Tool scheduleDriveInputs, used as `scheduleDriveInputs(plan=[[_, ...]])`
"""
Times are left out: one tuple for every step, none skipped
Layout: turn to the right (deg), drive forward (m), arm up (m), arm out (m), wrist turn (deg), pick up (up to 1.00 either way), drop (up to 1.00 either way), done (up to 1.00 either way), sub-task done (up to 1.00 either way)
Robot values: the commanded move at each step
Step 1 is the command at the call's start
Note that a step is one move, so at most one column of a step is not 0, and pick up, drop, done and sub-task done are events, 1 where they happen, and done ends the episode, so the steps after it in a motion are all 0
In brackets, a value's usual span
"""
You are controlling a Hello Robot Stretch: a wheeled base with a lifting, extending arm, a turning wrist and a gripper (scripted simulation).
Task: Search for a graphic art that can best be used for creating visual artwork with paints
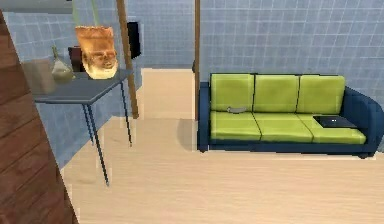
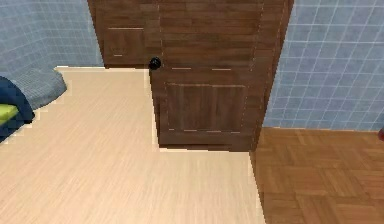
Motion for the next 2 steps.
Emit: scheduleDriveInputs(plan=[[15.0,0.0,0.0,0.0,0.0,0.0,0.0,0.0,0.0],[0.0,0.15,0.0,0.0,0.0,0.0,0.0,0.0,0.0]])
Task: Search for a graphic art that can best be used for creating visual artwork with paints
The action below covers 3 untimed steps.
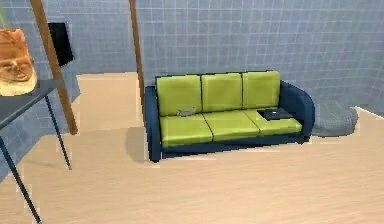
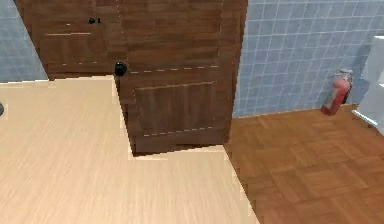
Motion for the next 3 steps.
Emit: scheduleDriveInputs(plan=[[-9.0,0.0,0.0,0.0,0.0,0.0,0.0,0.0,0.0],[0.0,0.25,0.0,0.0,0.0,0.0,0.0,0.0,0.0],[-18.0,0.0,0.0,0.0,0.0,0.0,0.0,0.0,0.0]])
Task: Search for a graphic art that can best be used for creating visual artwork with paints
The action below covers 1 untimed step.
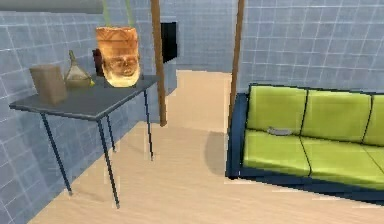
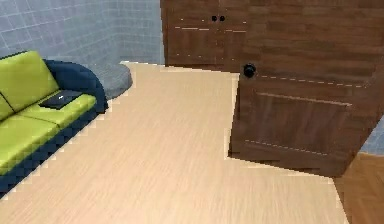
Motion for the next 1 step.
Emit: scheduleDriveInputs(plan=[[0.0,1.0,0.0,0.0,0.0,0.0,0.0,0.0,0.0]])
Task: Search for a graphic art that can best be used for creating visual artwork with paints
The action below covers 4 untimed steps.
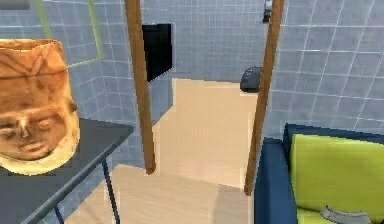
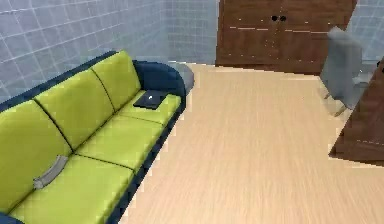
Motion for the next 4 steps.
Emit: scheduleDriveInputs(plan=[[0.0,1.0,0.0,0.0,0.0,0.0,0.0,0.0,0.0],[0.0,1.0,0.0,0.0,0.0,0.0,0.0,0.0,0.0],[0.0,1.0,0.0,0.0,0.0,0.0,0.0,0.0,0.0],[0.0,0.4,0.0,0.0,0.0,0.0,0.0,0.0,0.0]])
